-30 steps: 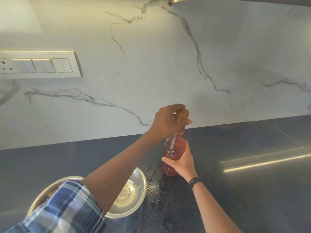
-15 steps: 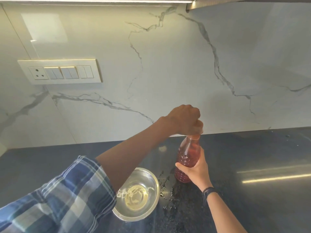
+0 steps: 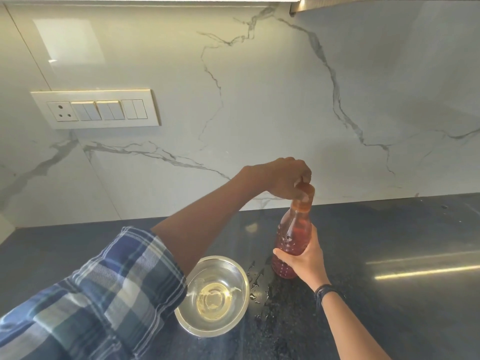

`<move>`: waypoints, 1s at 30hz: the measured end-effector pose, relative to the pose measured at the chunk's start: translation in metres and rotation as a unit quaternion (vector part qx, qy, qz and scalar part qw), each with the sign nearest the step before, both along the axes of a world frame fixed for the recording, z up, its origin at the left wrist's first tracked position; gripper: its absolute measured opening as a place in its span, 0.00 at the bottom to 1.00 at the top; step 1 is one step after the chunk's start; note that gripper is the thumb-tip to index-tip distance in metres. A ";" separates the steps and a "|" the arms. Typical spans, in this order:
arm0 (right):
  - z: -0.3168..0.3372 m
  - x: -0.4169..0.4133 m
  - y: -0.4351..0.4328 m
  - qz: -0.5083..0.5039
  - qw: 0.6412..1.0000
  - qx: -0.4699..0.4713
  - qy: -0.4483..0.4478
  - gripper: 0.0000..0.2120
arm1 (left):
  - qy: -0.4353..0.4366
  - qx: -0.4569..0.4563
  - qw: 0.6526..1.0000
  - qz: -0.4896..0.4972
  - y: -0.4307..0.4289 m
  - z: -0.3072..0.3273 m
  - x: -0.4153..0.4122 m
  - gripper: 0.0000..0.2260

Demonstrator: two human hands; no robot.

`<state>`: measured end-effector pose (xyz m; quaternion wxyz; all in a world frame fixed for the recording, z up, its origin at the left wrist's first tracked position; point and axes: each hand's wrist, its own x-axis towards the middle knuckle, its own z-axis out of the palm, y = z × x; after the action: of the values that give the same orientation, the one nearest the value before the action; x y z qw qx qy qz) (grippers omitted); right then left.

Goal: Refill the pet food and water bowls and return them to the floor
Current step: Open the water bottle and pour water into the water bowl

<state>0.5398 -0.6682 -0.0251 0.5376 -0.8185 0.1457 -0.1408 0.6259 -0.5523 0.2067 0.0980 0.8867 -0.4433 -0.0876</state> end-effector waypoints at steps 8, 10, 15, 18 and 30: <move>0.002 -0.002 -0.001 0.002 1.000 0.002 0.013 0.50 | -0.029 -0.062 0.996 0.048 0.000 -0.022 -0.006 0.21; 0.004 -0.003 0.000 0.009 1.000 0.005 0.023 0.50 | -0.070 -0.071 0.993 0.063 0.000 -0.025 -0.012 0.21; 0.011 -0.006 0.003 0.028 0.999 0.012 0.027 0.47 | -0.198 -0.042 0.975 0.090 -0.008 -0.025 -0.036 0.20; 0.029 -0.010 0.010 0.021 0.999 0.037 -0.006 0.43 | -0.216 -0.049 0.969 0.112 -0.014 -0.032 -0.041 0.20; 0.076 0.007 0.010 0.079 0.996 0.013 0.026 0.11 | -0.182 -0.042 0.982 -0.033 0.000 -0.038 -0.026 0.12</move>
<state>0.5468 -0.6585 0.0510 0.5537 -0.8237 0.0965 -0.0752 0.5997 -0.5518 0.1683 0.0497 0.8678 -0.4860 0.0906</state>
